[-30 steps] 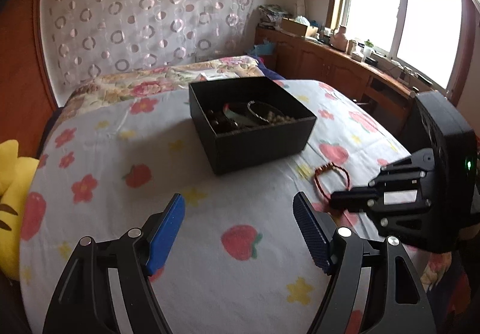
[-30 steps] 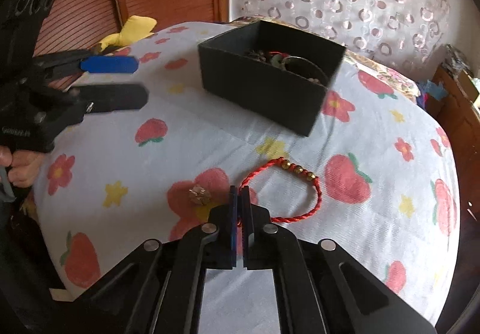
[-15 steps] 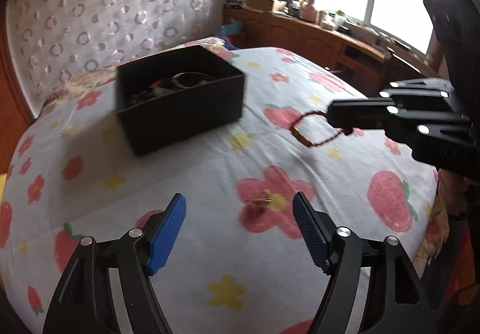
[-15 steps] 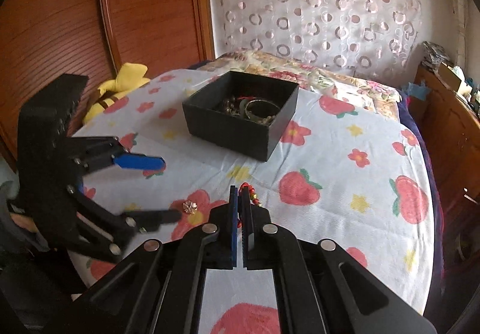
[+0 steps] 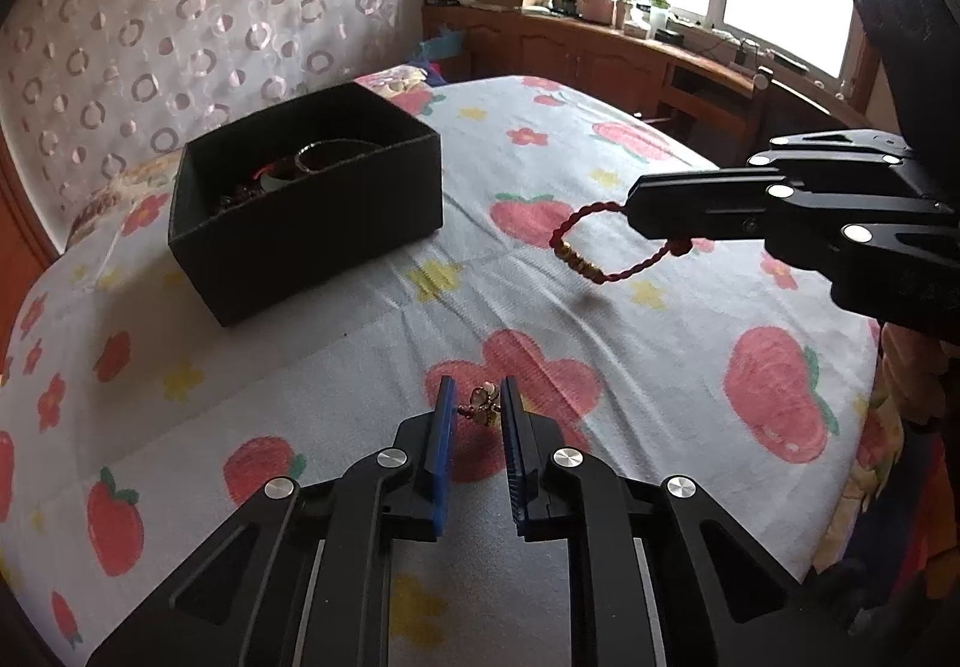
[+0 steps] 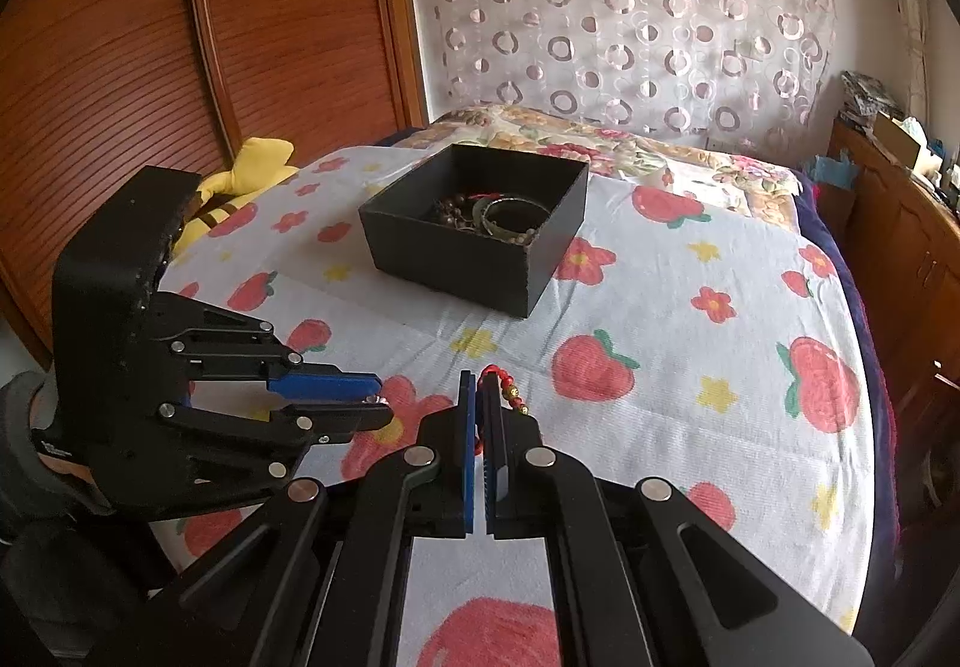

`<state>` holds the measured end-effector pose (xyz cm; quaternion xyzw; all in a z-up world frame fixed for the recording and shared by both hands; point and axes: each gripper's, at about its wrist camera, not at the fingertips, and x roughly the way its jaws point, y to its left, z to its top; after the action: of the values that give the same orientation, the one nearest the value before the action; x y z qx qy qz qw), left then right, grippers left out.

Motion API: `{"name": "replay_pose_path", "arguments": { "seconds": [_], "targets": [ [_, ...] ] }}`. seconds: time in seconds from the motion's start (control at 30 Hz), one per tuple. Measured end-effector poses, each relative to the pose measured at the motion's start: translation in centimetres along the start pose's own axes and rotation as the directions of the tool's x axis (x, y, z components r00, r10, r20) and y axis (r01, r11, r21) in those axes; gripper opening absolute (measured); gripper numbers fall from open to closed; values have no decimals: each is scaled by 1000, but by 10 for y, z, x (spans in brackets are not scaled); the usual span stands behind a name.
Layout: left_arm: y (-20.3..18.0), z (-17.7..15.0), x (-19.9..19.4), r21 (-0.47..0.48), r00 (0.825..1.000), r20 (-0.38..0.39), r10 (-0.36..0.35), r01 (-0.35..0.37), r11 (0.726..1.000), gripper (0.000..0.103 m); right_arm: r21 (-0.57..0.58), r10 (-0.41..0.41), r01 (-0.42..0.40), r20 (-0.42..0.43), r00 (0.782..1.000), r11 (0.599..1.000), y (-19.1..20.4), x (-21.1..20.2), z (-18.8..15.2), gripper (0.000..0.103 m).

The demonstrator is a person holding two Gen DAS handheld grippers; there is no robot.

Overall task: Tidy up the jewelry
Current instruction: 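Carry the earring and red bracelet over the black box and open both grippers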

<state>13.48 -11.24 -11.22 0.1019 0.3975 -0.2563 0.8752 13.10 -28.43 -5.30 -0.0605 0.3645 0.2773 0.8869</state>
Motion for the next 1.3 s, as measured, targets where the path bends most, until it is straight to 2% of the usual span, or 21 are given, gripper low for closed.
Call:
{"name": "replay_pose_path", "arguments": {
  "seconds": [0.3,0.6,0.77,0.93,1.1,1.13,1.2,1.23,1.3],
  "targets": [
    [19,13,-23,-50,997,69,22,-19,999,13,-2,-2,2,25,1000,1000,1,-3,11,3],
    [54,52,-38,-97,986,140,96,-83,992,14,-5,6,-5,126,992,1000,2,-13,57,3],
    [73,66,-31,-122,981,139,137,-121,985,14,-23,16,-13,158,987,1000,4,-6,87,3],
    [88,75,-20,-153,983,129,134,-114,982,14,-28,20,-16,141,990,999,3,18,108,3],
    [96,74,-14,-176,984,121,133,-110,978,14,-25,8,-7,71,997,1000,-2,55,113,3],
    [97,73,-13,-180,983,121,135,-112,977,15,-21,7,-6,63,998,1000,-4,59,112,3],
    [100,71,-13,-190,984,120,132,-107,976,26,-9,15,-14,46,999,1000,-7,69,111,3],
    [101,71,-13,-193,984,123,129,-104,976,37,-5,17,-17,43,999,1000,-9,71,111,3],
    [103,68,-14,-204,984,131,123,-95,974,40,8,23,-23,39,999,1000,-11,75,113,3]
  ]
}}
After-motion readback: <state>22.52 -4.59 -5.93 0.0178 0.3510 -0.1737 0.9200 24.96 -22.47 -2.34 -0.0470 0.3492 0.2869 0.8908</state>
